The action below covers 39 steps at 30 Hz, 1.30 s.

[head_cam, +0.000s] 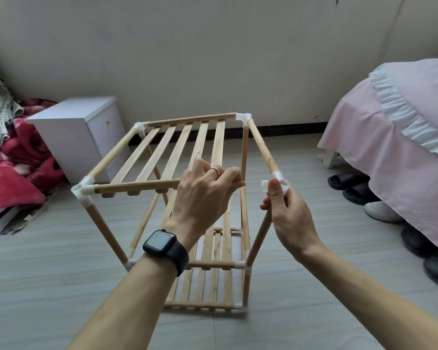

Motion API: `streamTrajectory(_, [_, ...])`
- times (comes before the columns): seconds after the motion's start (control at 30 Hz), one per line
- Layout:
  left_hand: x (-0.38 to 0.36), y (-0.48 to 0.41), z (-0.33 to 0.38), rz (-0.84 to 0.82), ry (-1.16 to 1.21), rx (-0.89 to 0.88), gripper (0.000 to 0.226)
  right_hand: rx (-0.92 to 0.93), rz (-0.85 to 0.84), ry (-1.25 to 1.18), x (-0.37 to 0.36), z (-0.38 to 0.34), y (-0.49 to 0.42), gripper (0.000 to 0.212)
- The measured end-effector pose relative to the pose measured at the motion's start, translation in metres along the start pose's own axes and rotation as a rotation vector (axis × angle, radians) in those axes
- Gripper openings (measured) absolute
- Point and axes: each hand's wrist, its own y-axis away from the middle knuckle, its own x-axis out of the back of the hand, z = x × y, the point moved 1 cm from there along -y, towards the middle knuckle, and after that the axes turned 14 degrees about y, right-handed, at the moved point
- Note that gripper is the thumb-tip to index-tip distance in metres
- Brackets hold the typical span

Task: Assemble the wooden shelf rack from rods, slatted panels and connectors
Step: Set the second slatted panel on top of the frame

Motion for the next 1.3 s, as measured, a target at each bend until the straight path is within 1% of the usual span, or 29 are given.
streamTrajectory(0.07, [0.000, 0.000, 0.000, 0.003, 0.009, -0.002, 0.029, -0.003, 0.002, 0.003, 0.000, 0.001, 0.000, 0.056])
streamTrajectory(0.3, [0.005, 0.003, -0.005, 0.019, 0.013, -0.024, 0.030, -0.034, 0.012, 0.026, 0.005, 0.008, -0.001, 0.059])
streamTrajectory(0.53, [0.003, 0.007, -0.001, 0.009, 0.029, -0.055, 0.031, -0.045, 0.032, 0.061, 0.004, 0.007, 0.001, 0.051])
streamTrajectory(0.77, [0.002, 0.011, -0.001, -0.005, 0.017, -0.058, 0.032, -0.038, 0.024, 0.094, -0.003, 0.001, 0.000, 0.063])
streamTrajectory(0.87, [0.002, 0.011, 0.002, -0.024, 0.012, -0.056, 0.032, -0.016, 0.009, 0.142, -0.012, -0.001, 0.001, 0.063])
streamTrajectory(0.97, [0.003, 0.010, 0.005, -0.061, 0.039, -0.025, 0.037, -0.015, -0.006, 0.191, -0.015, -0.002, 0.000, 0.060])
streamTrajectory(1.1, [0.005, 0.010, 0.004, -0.077, 0.065, -0.035, 0.039, -0.008, -0.027, 0.167, -0.012, 0.001, -0.001, 0.057])
streamTrajectory(1.3, [-0.003, 0.013, 0.008, -0.054, 0.086, -0.061, 0.033, 0.000, -0.070, 0.142, -0.012, 0.004, 0.000, 0.057])
